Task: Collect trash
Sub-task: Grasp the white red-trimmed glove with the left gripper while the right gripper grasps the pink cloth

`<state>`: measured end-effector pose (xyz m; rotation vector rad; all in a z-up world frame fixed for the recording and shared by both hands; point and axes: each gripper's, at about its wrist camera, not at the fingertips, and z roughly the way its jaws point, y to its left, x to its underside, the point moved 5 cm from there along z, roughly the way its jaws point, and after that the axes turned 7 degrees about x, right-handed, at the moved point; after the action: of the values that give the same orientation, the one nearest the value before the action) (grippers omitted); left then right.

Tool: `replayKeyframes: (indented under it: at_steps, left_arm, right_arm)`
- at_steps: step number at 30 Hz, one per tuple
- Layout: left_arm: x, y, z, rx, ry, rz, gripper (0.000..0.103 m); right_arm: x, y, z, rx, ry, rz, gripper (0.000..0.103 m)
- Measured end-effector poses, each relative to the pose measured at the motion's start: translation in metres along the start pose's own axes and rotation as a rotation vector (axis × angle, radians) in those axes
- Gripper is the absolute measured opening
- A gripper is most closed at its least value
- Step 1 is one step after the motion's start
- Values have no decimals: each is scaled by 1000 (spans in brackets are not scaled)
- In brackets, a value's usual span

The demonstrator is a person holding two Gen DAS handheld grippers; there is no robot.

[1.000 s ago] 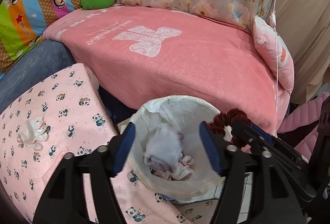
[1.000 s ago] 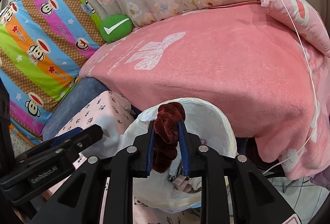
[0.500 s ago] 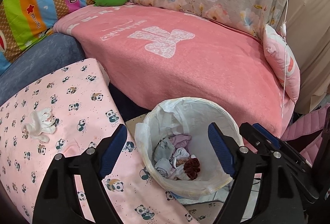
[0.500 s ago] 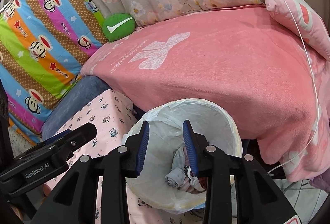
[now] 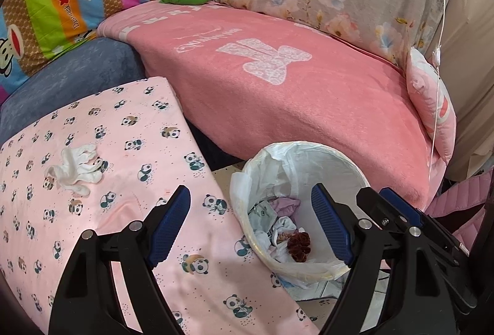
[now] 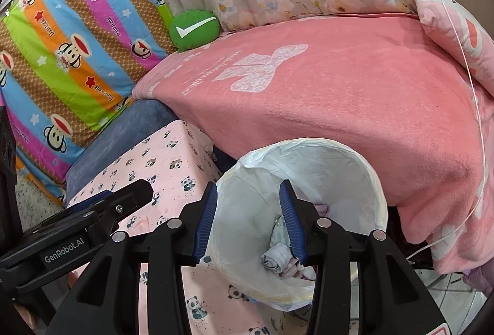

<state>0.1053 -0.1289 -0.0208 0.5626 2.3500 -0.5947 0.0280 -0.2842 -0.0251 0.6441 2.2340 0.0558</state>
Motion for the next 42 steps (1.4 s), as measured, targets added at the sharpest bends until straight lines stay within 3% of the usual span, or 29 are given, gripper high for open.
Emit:
replayKeyframes:
  at_steps: [27,42]
  left_arm:
    - [29,106,-29,-80,-17,-188,77]
    - [65,218,-53,-214,-15,-335,77]
  right_arm:
    - [41,92,17,-42,80,-160,52]
    - [108,171,65,-80,253,-295,55]
